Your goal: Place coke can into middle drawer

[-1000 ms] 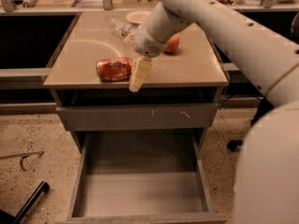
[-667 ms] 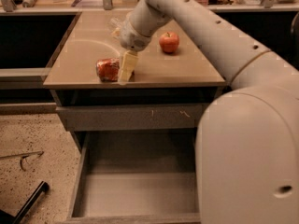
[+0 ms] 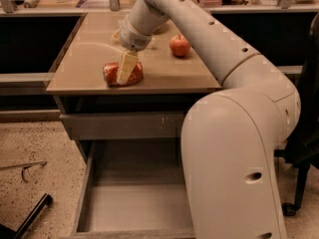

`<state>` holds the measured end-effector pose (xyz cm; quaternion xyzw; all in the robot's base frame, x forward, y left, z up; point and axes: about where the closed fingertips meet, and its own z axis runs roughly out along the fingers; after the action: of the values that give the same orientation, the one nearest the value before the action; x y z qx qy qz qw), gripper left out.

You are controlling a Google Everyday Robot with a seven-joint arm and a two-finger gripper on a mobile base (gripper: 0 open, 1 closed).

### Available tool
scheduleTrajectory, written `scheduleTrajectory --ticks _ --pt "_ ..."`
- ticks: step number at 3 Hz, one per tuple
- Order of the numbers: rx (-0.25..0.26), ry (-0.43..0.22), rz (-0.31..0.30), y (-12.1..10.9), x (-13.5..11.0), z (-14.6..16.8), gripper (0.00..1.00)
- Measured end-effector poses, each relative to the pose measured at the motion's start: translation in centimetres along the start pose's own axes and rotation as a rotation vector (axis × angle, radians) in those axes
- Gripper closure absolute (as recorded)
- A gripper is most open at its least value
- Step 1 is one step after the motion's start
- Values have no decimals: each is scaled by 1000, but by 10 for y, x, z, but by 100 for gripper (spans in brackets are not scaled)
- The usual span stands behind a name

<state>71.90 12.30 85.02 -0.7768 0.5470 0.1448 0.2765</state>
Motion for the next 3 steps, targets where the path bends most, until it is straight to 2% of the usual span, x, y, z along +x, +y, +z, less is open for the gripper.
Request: scheduleTrajectory --ticks 3 --pt "0 -2 0 0 0 2 88"
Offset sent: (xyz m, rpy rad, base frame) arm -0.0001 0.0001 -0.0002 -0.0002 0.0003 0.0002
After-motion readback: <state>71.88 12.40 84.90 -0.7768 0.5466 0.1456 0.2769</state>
